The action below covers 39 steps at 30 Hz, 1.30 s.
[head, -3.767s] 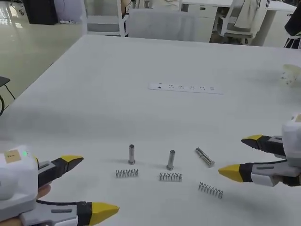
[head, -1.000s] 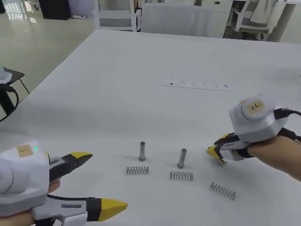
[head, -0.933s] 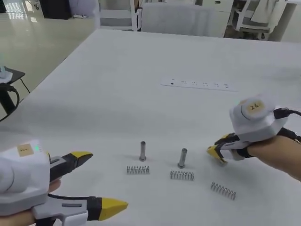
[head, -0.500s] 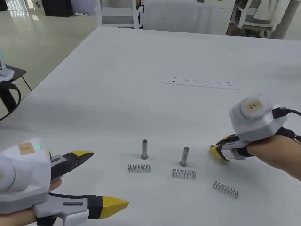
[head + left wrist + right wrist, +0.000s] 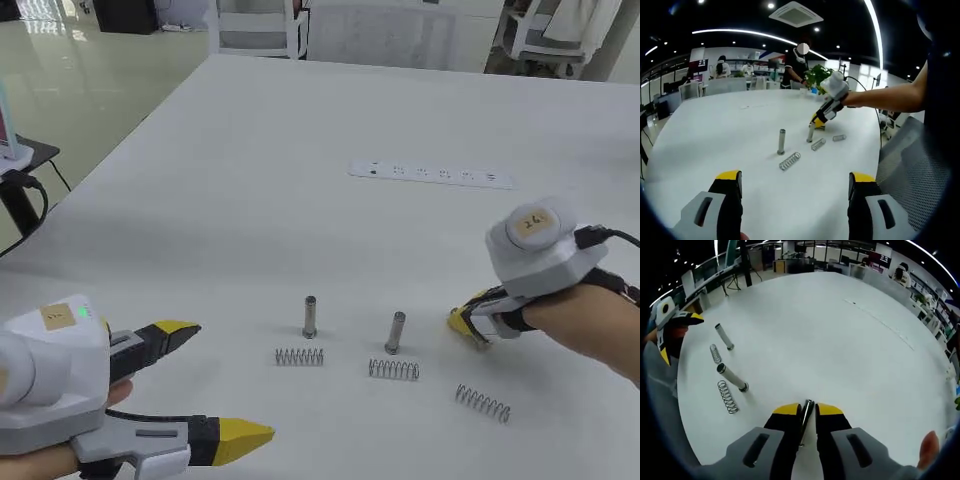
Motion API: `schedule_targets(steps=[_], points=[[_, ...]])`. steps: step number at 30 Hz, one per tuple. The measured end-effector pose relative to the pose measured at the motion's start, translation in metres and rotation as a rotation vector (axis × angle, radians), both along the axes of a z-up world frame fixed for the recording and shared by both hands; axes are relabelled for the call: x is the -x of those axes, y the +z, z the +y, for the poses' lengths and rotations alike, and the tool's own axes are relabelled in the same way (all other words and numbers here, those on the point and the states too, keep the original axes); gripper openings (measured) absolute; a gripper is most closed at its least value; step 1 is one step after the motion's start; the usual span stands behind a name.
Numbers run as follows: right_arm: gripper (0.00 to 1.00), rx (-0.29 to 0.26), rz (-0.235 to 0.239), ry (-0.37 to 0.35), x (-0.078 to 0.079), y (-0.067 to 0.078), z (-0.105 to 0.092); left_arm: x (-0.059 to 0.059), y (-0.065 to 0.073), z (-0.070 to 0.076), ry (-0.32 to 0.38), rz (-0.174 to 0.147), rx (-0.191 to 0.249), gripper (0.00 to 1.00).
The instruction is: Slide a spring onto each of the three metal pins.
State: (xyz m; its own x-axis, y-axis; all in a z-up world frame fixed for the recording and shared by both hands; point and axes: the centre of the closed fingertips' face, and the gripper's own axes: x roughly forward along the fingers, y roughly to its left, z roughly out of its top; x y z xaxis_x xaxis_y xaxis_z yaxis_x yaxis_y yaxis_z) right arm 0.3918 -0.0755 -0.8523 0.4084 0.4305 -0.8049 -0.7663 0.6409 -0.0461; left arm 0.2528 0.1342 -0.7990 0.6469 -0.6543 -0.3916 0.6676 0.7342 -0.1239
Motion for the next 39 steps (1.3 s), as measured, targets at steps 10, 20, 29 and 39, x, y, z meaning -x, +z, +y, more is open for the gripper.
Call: schedule_targets(steps=[10,20,29,39], points=[[0.07,-0.007,0.036,-0.042,0.0,0.0,0.0,0.001,-0.001,0.001,0.003,0.001,-0.003,0.84],[0.05,0.007,0.031,-0.063,0.0,0.0,-0.001,0.001,0.001,0.001,0.0,-0.002,-0.005,0.84],[0.05,-0.019,0.016,-0.078,0.004,0.013,-0.002,0.001,0.002,0.001,-0.002,-0.009,-0.005,0.84],[0.05,-0.036,-0.006,-0.092,0.013,0.025,-0.006,0.004,0.007,-0.001,-0.008,-0.02,-0.008,0.84]])
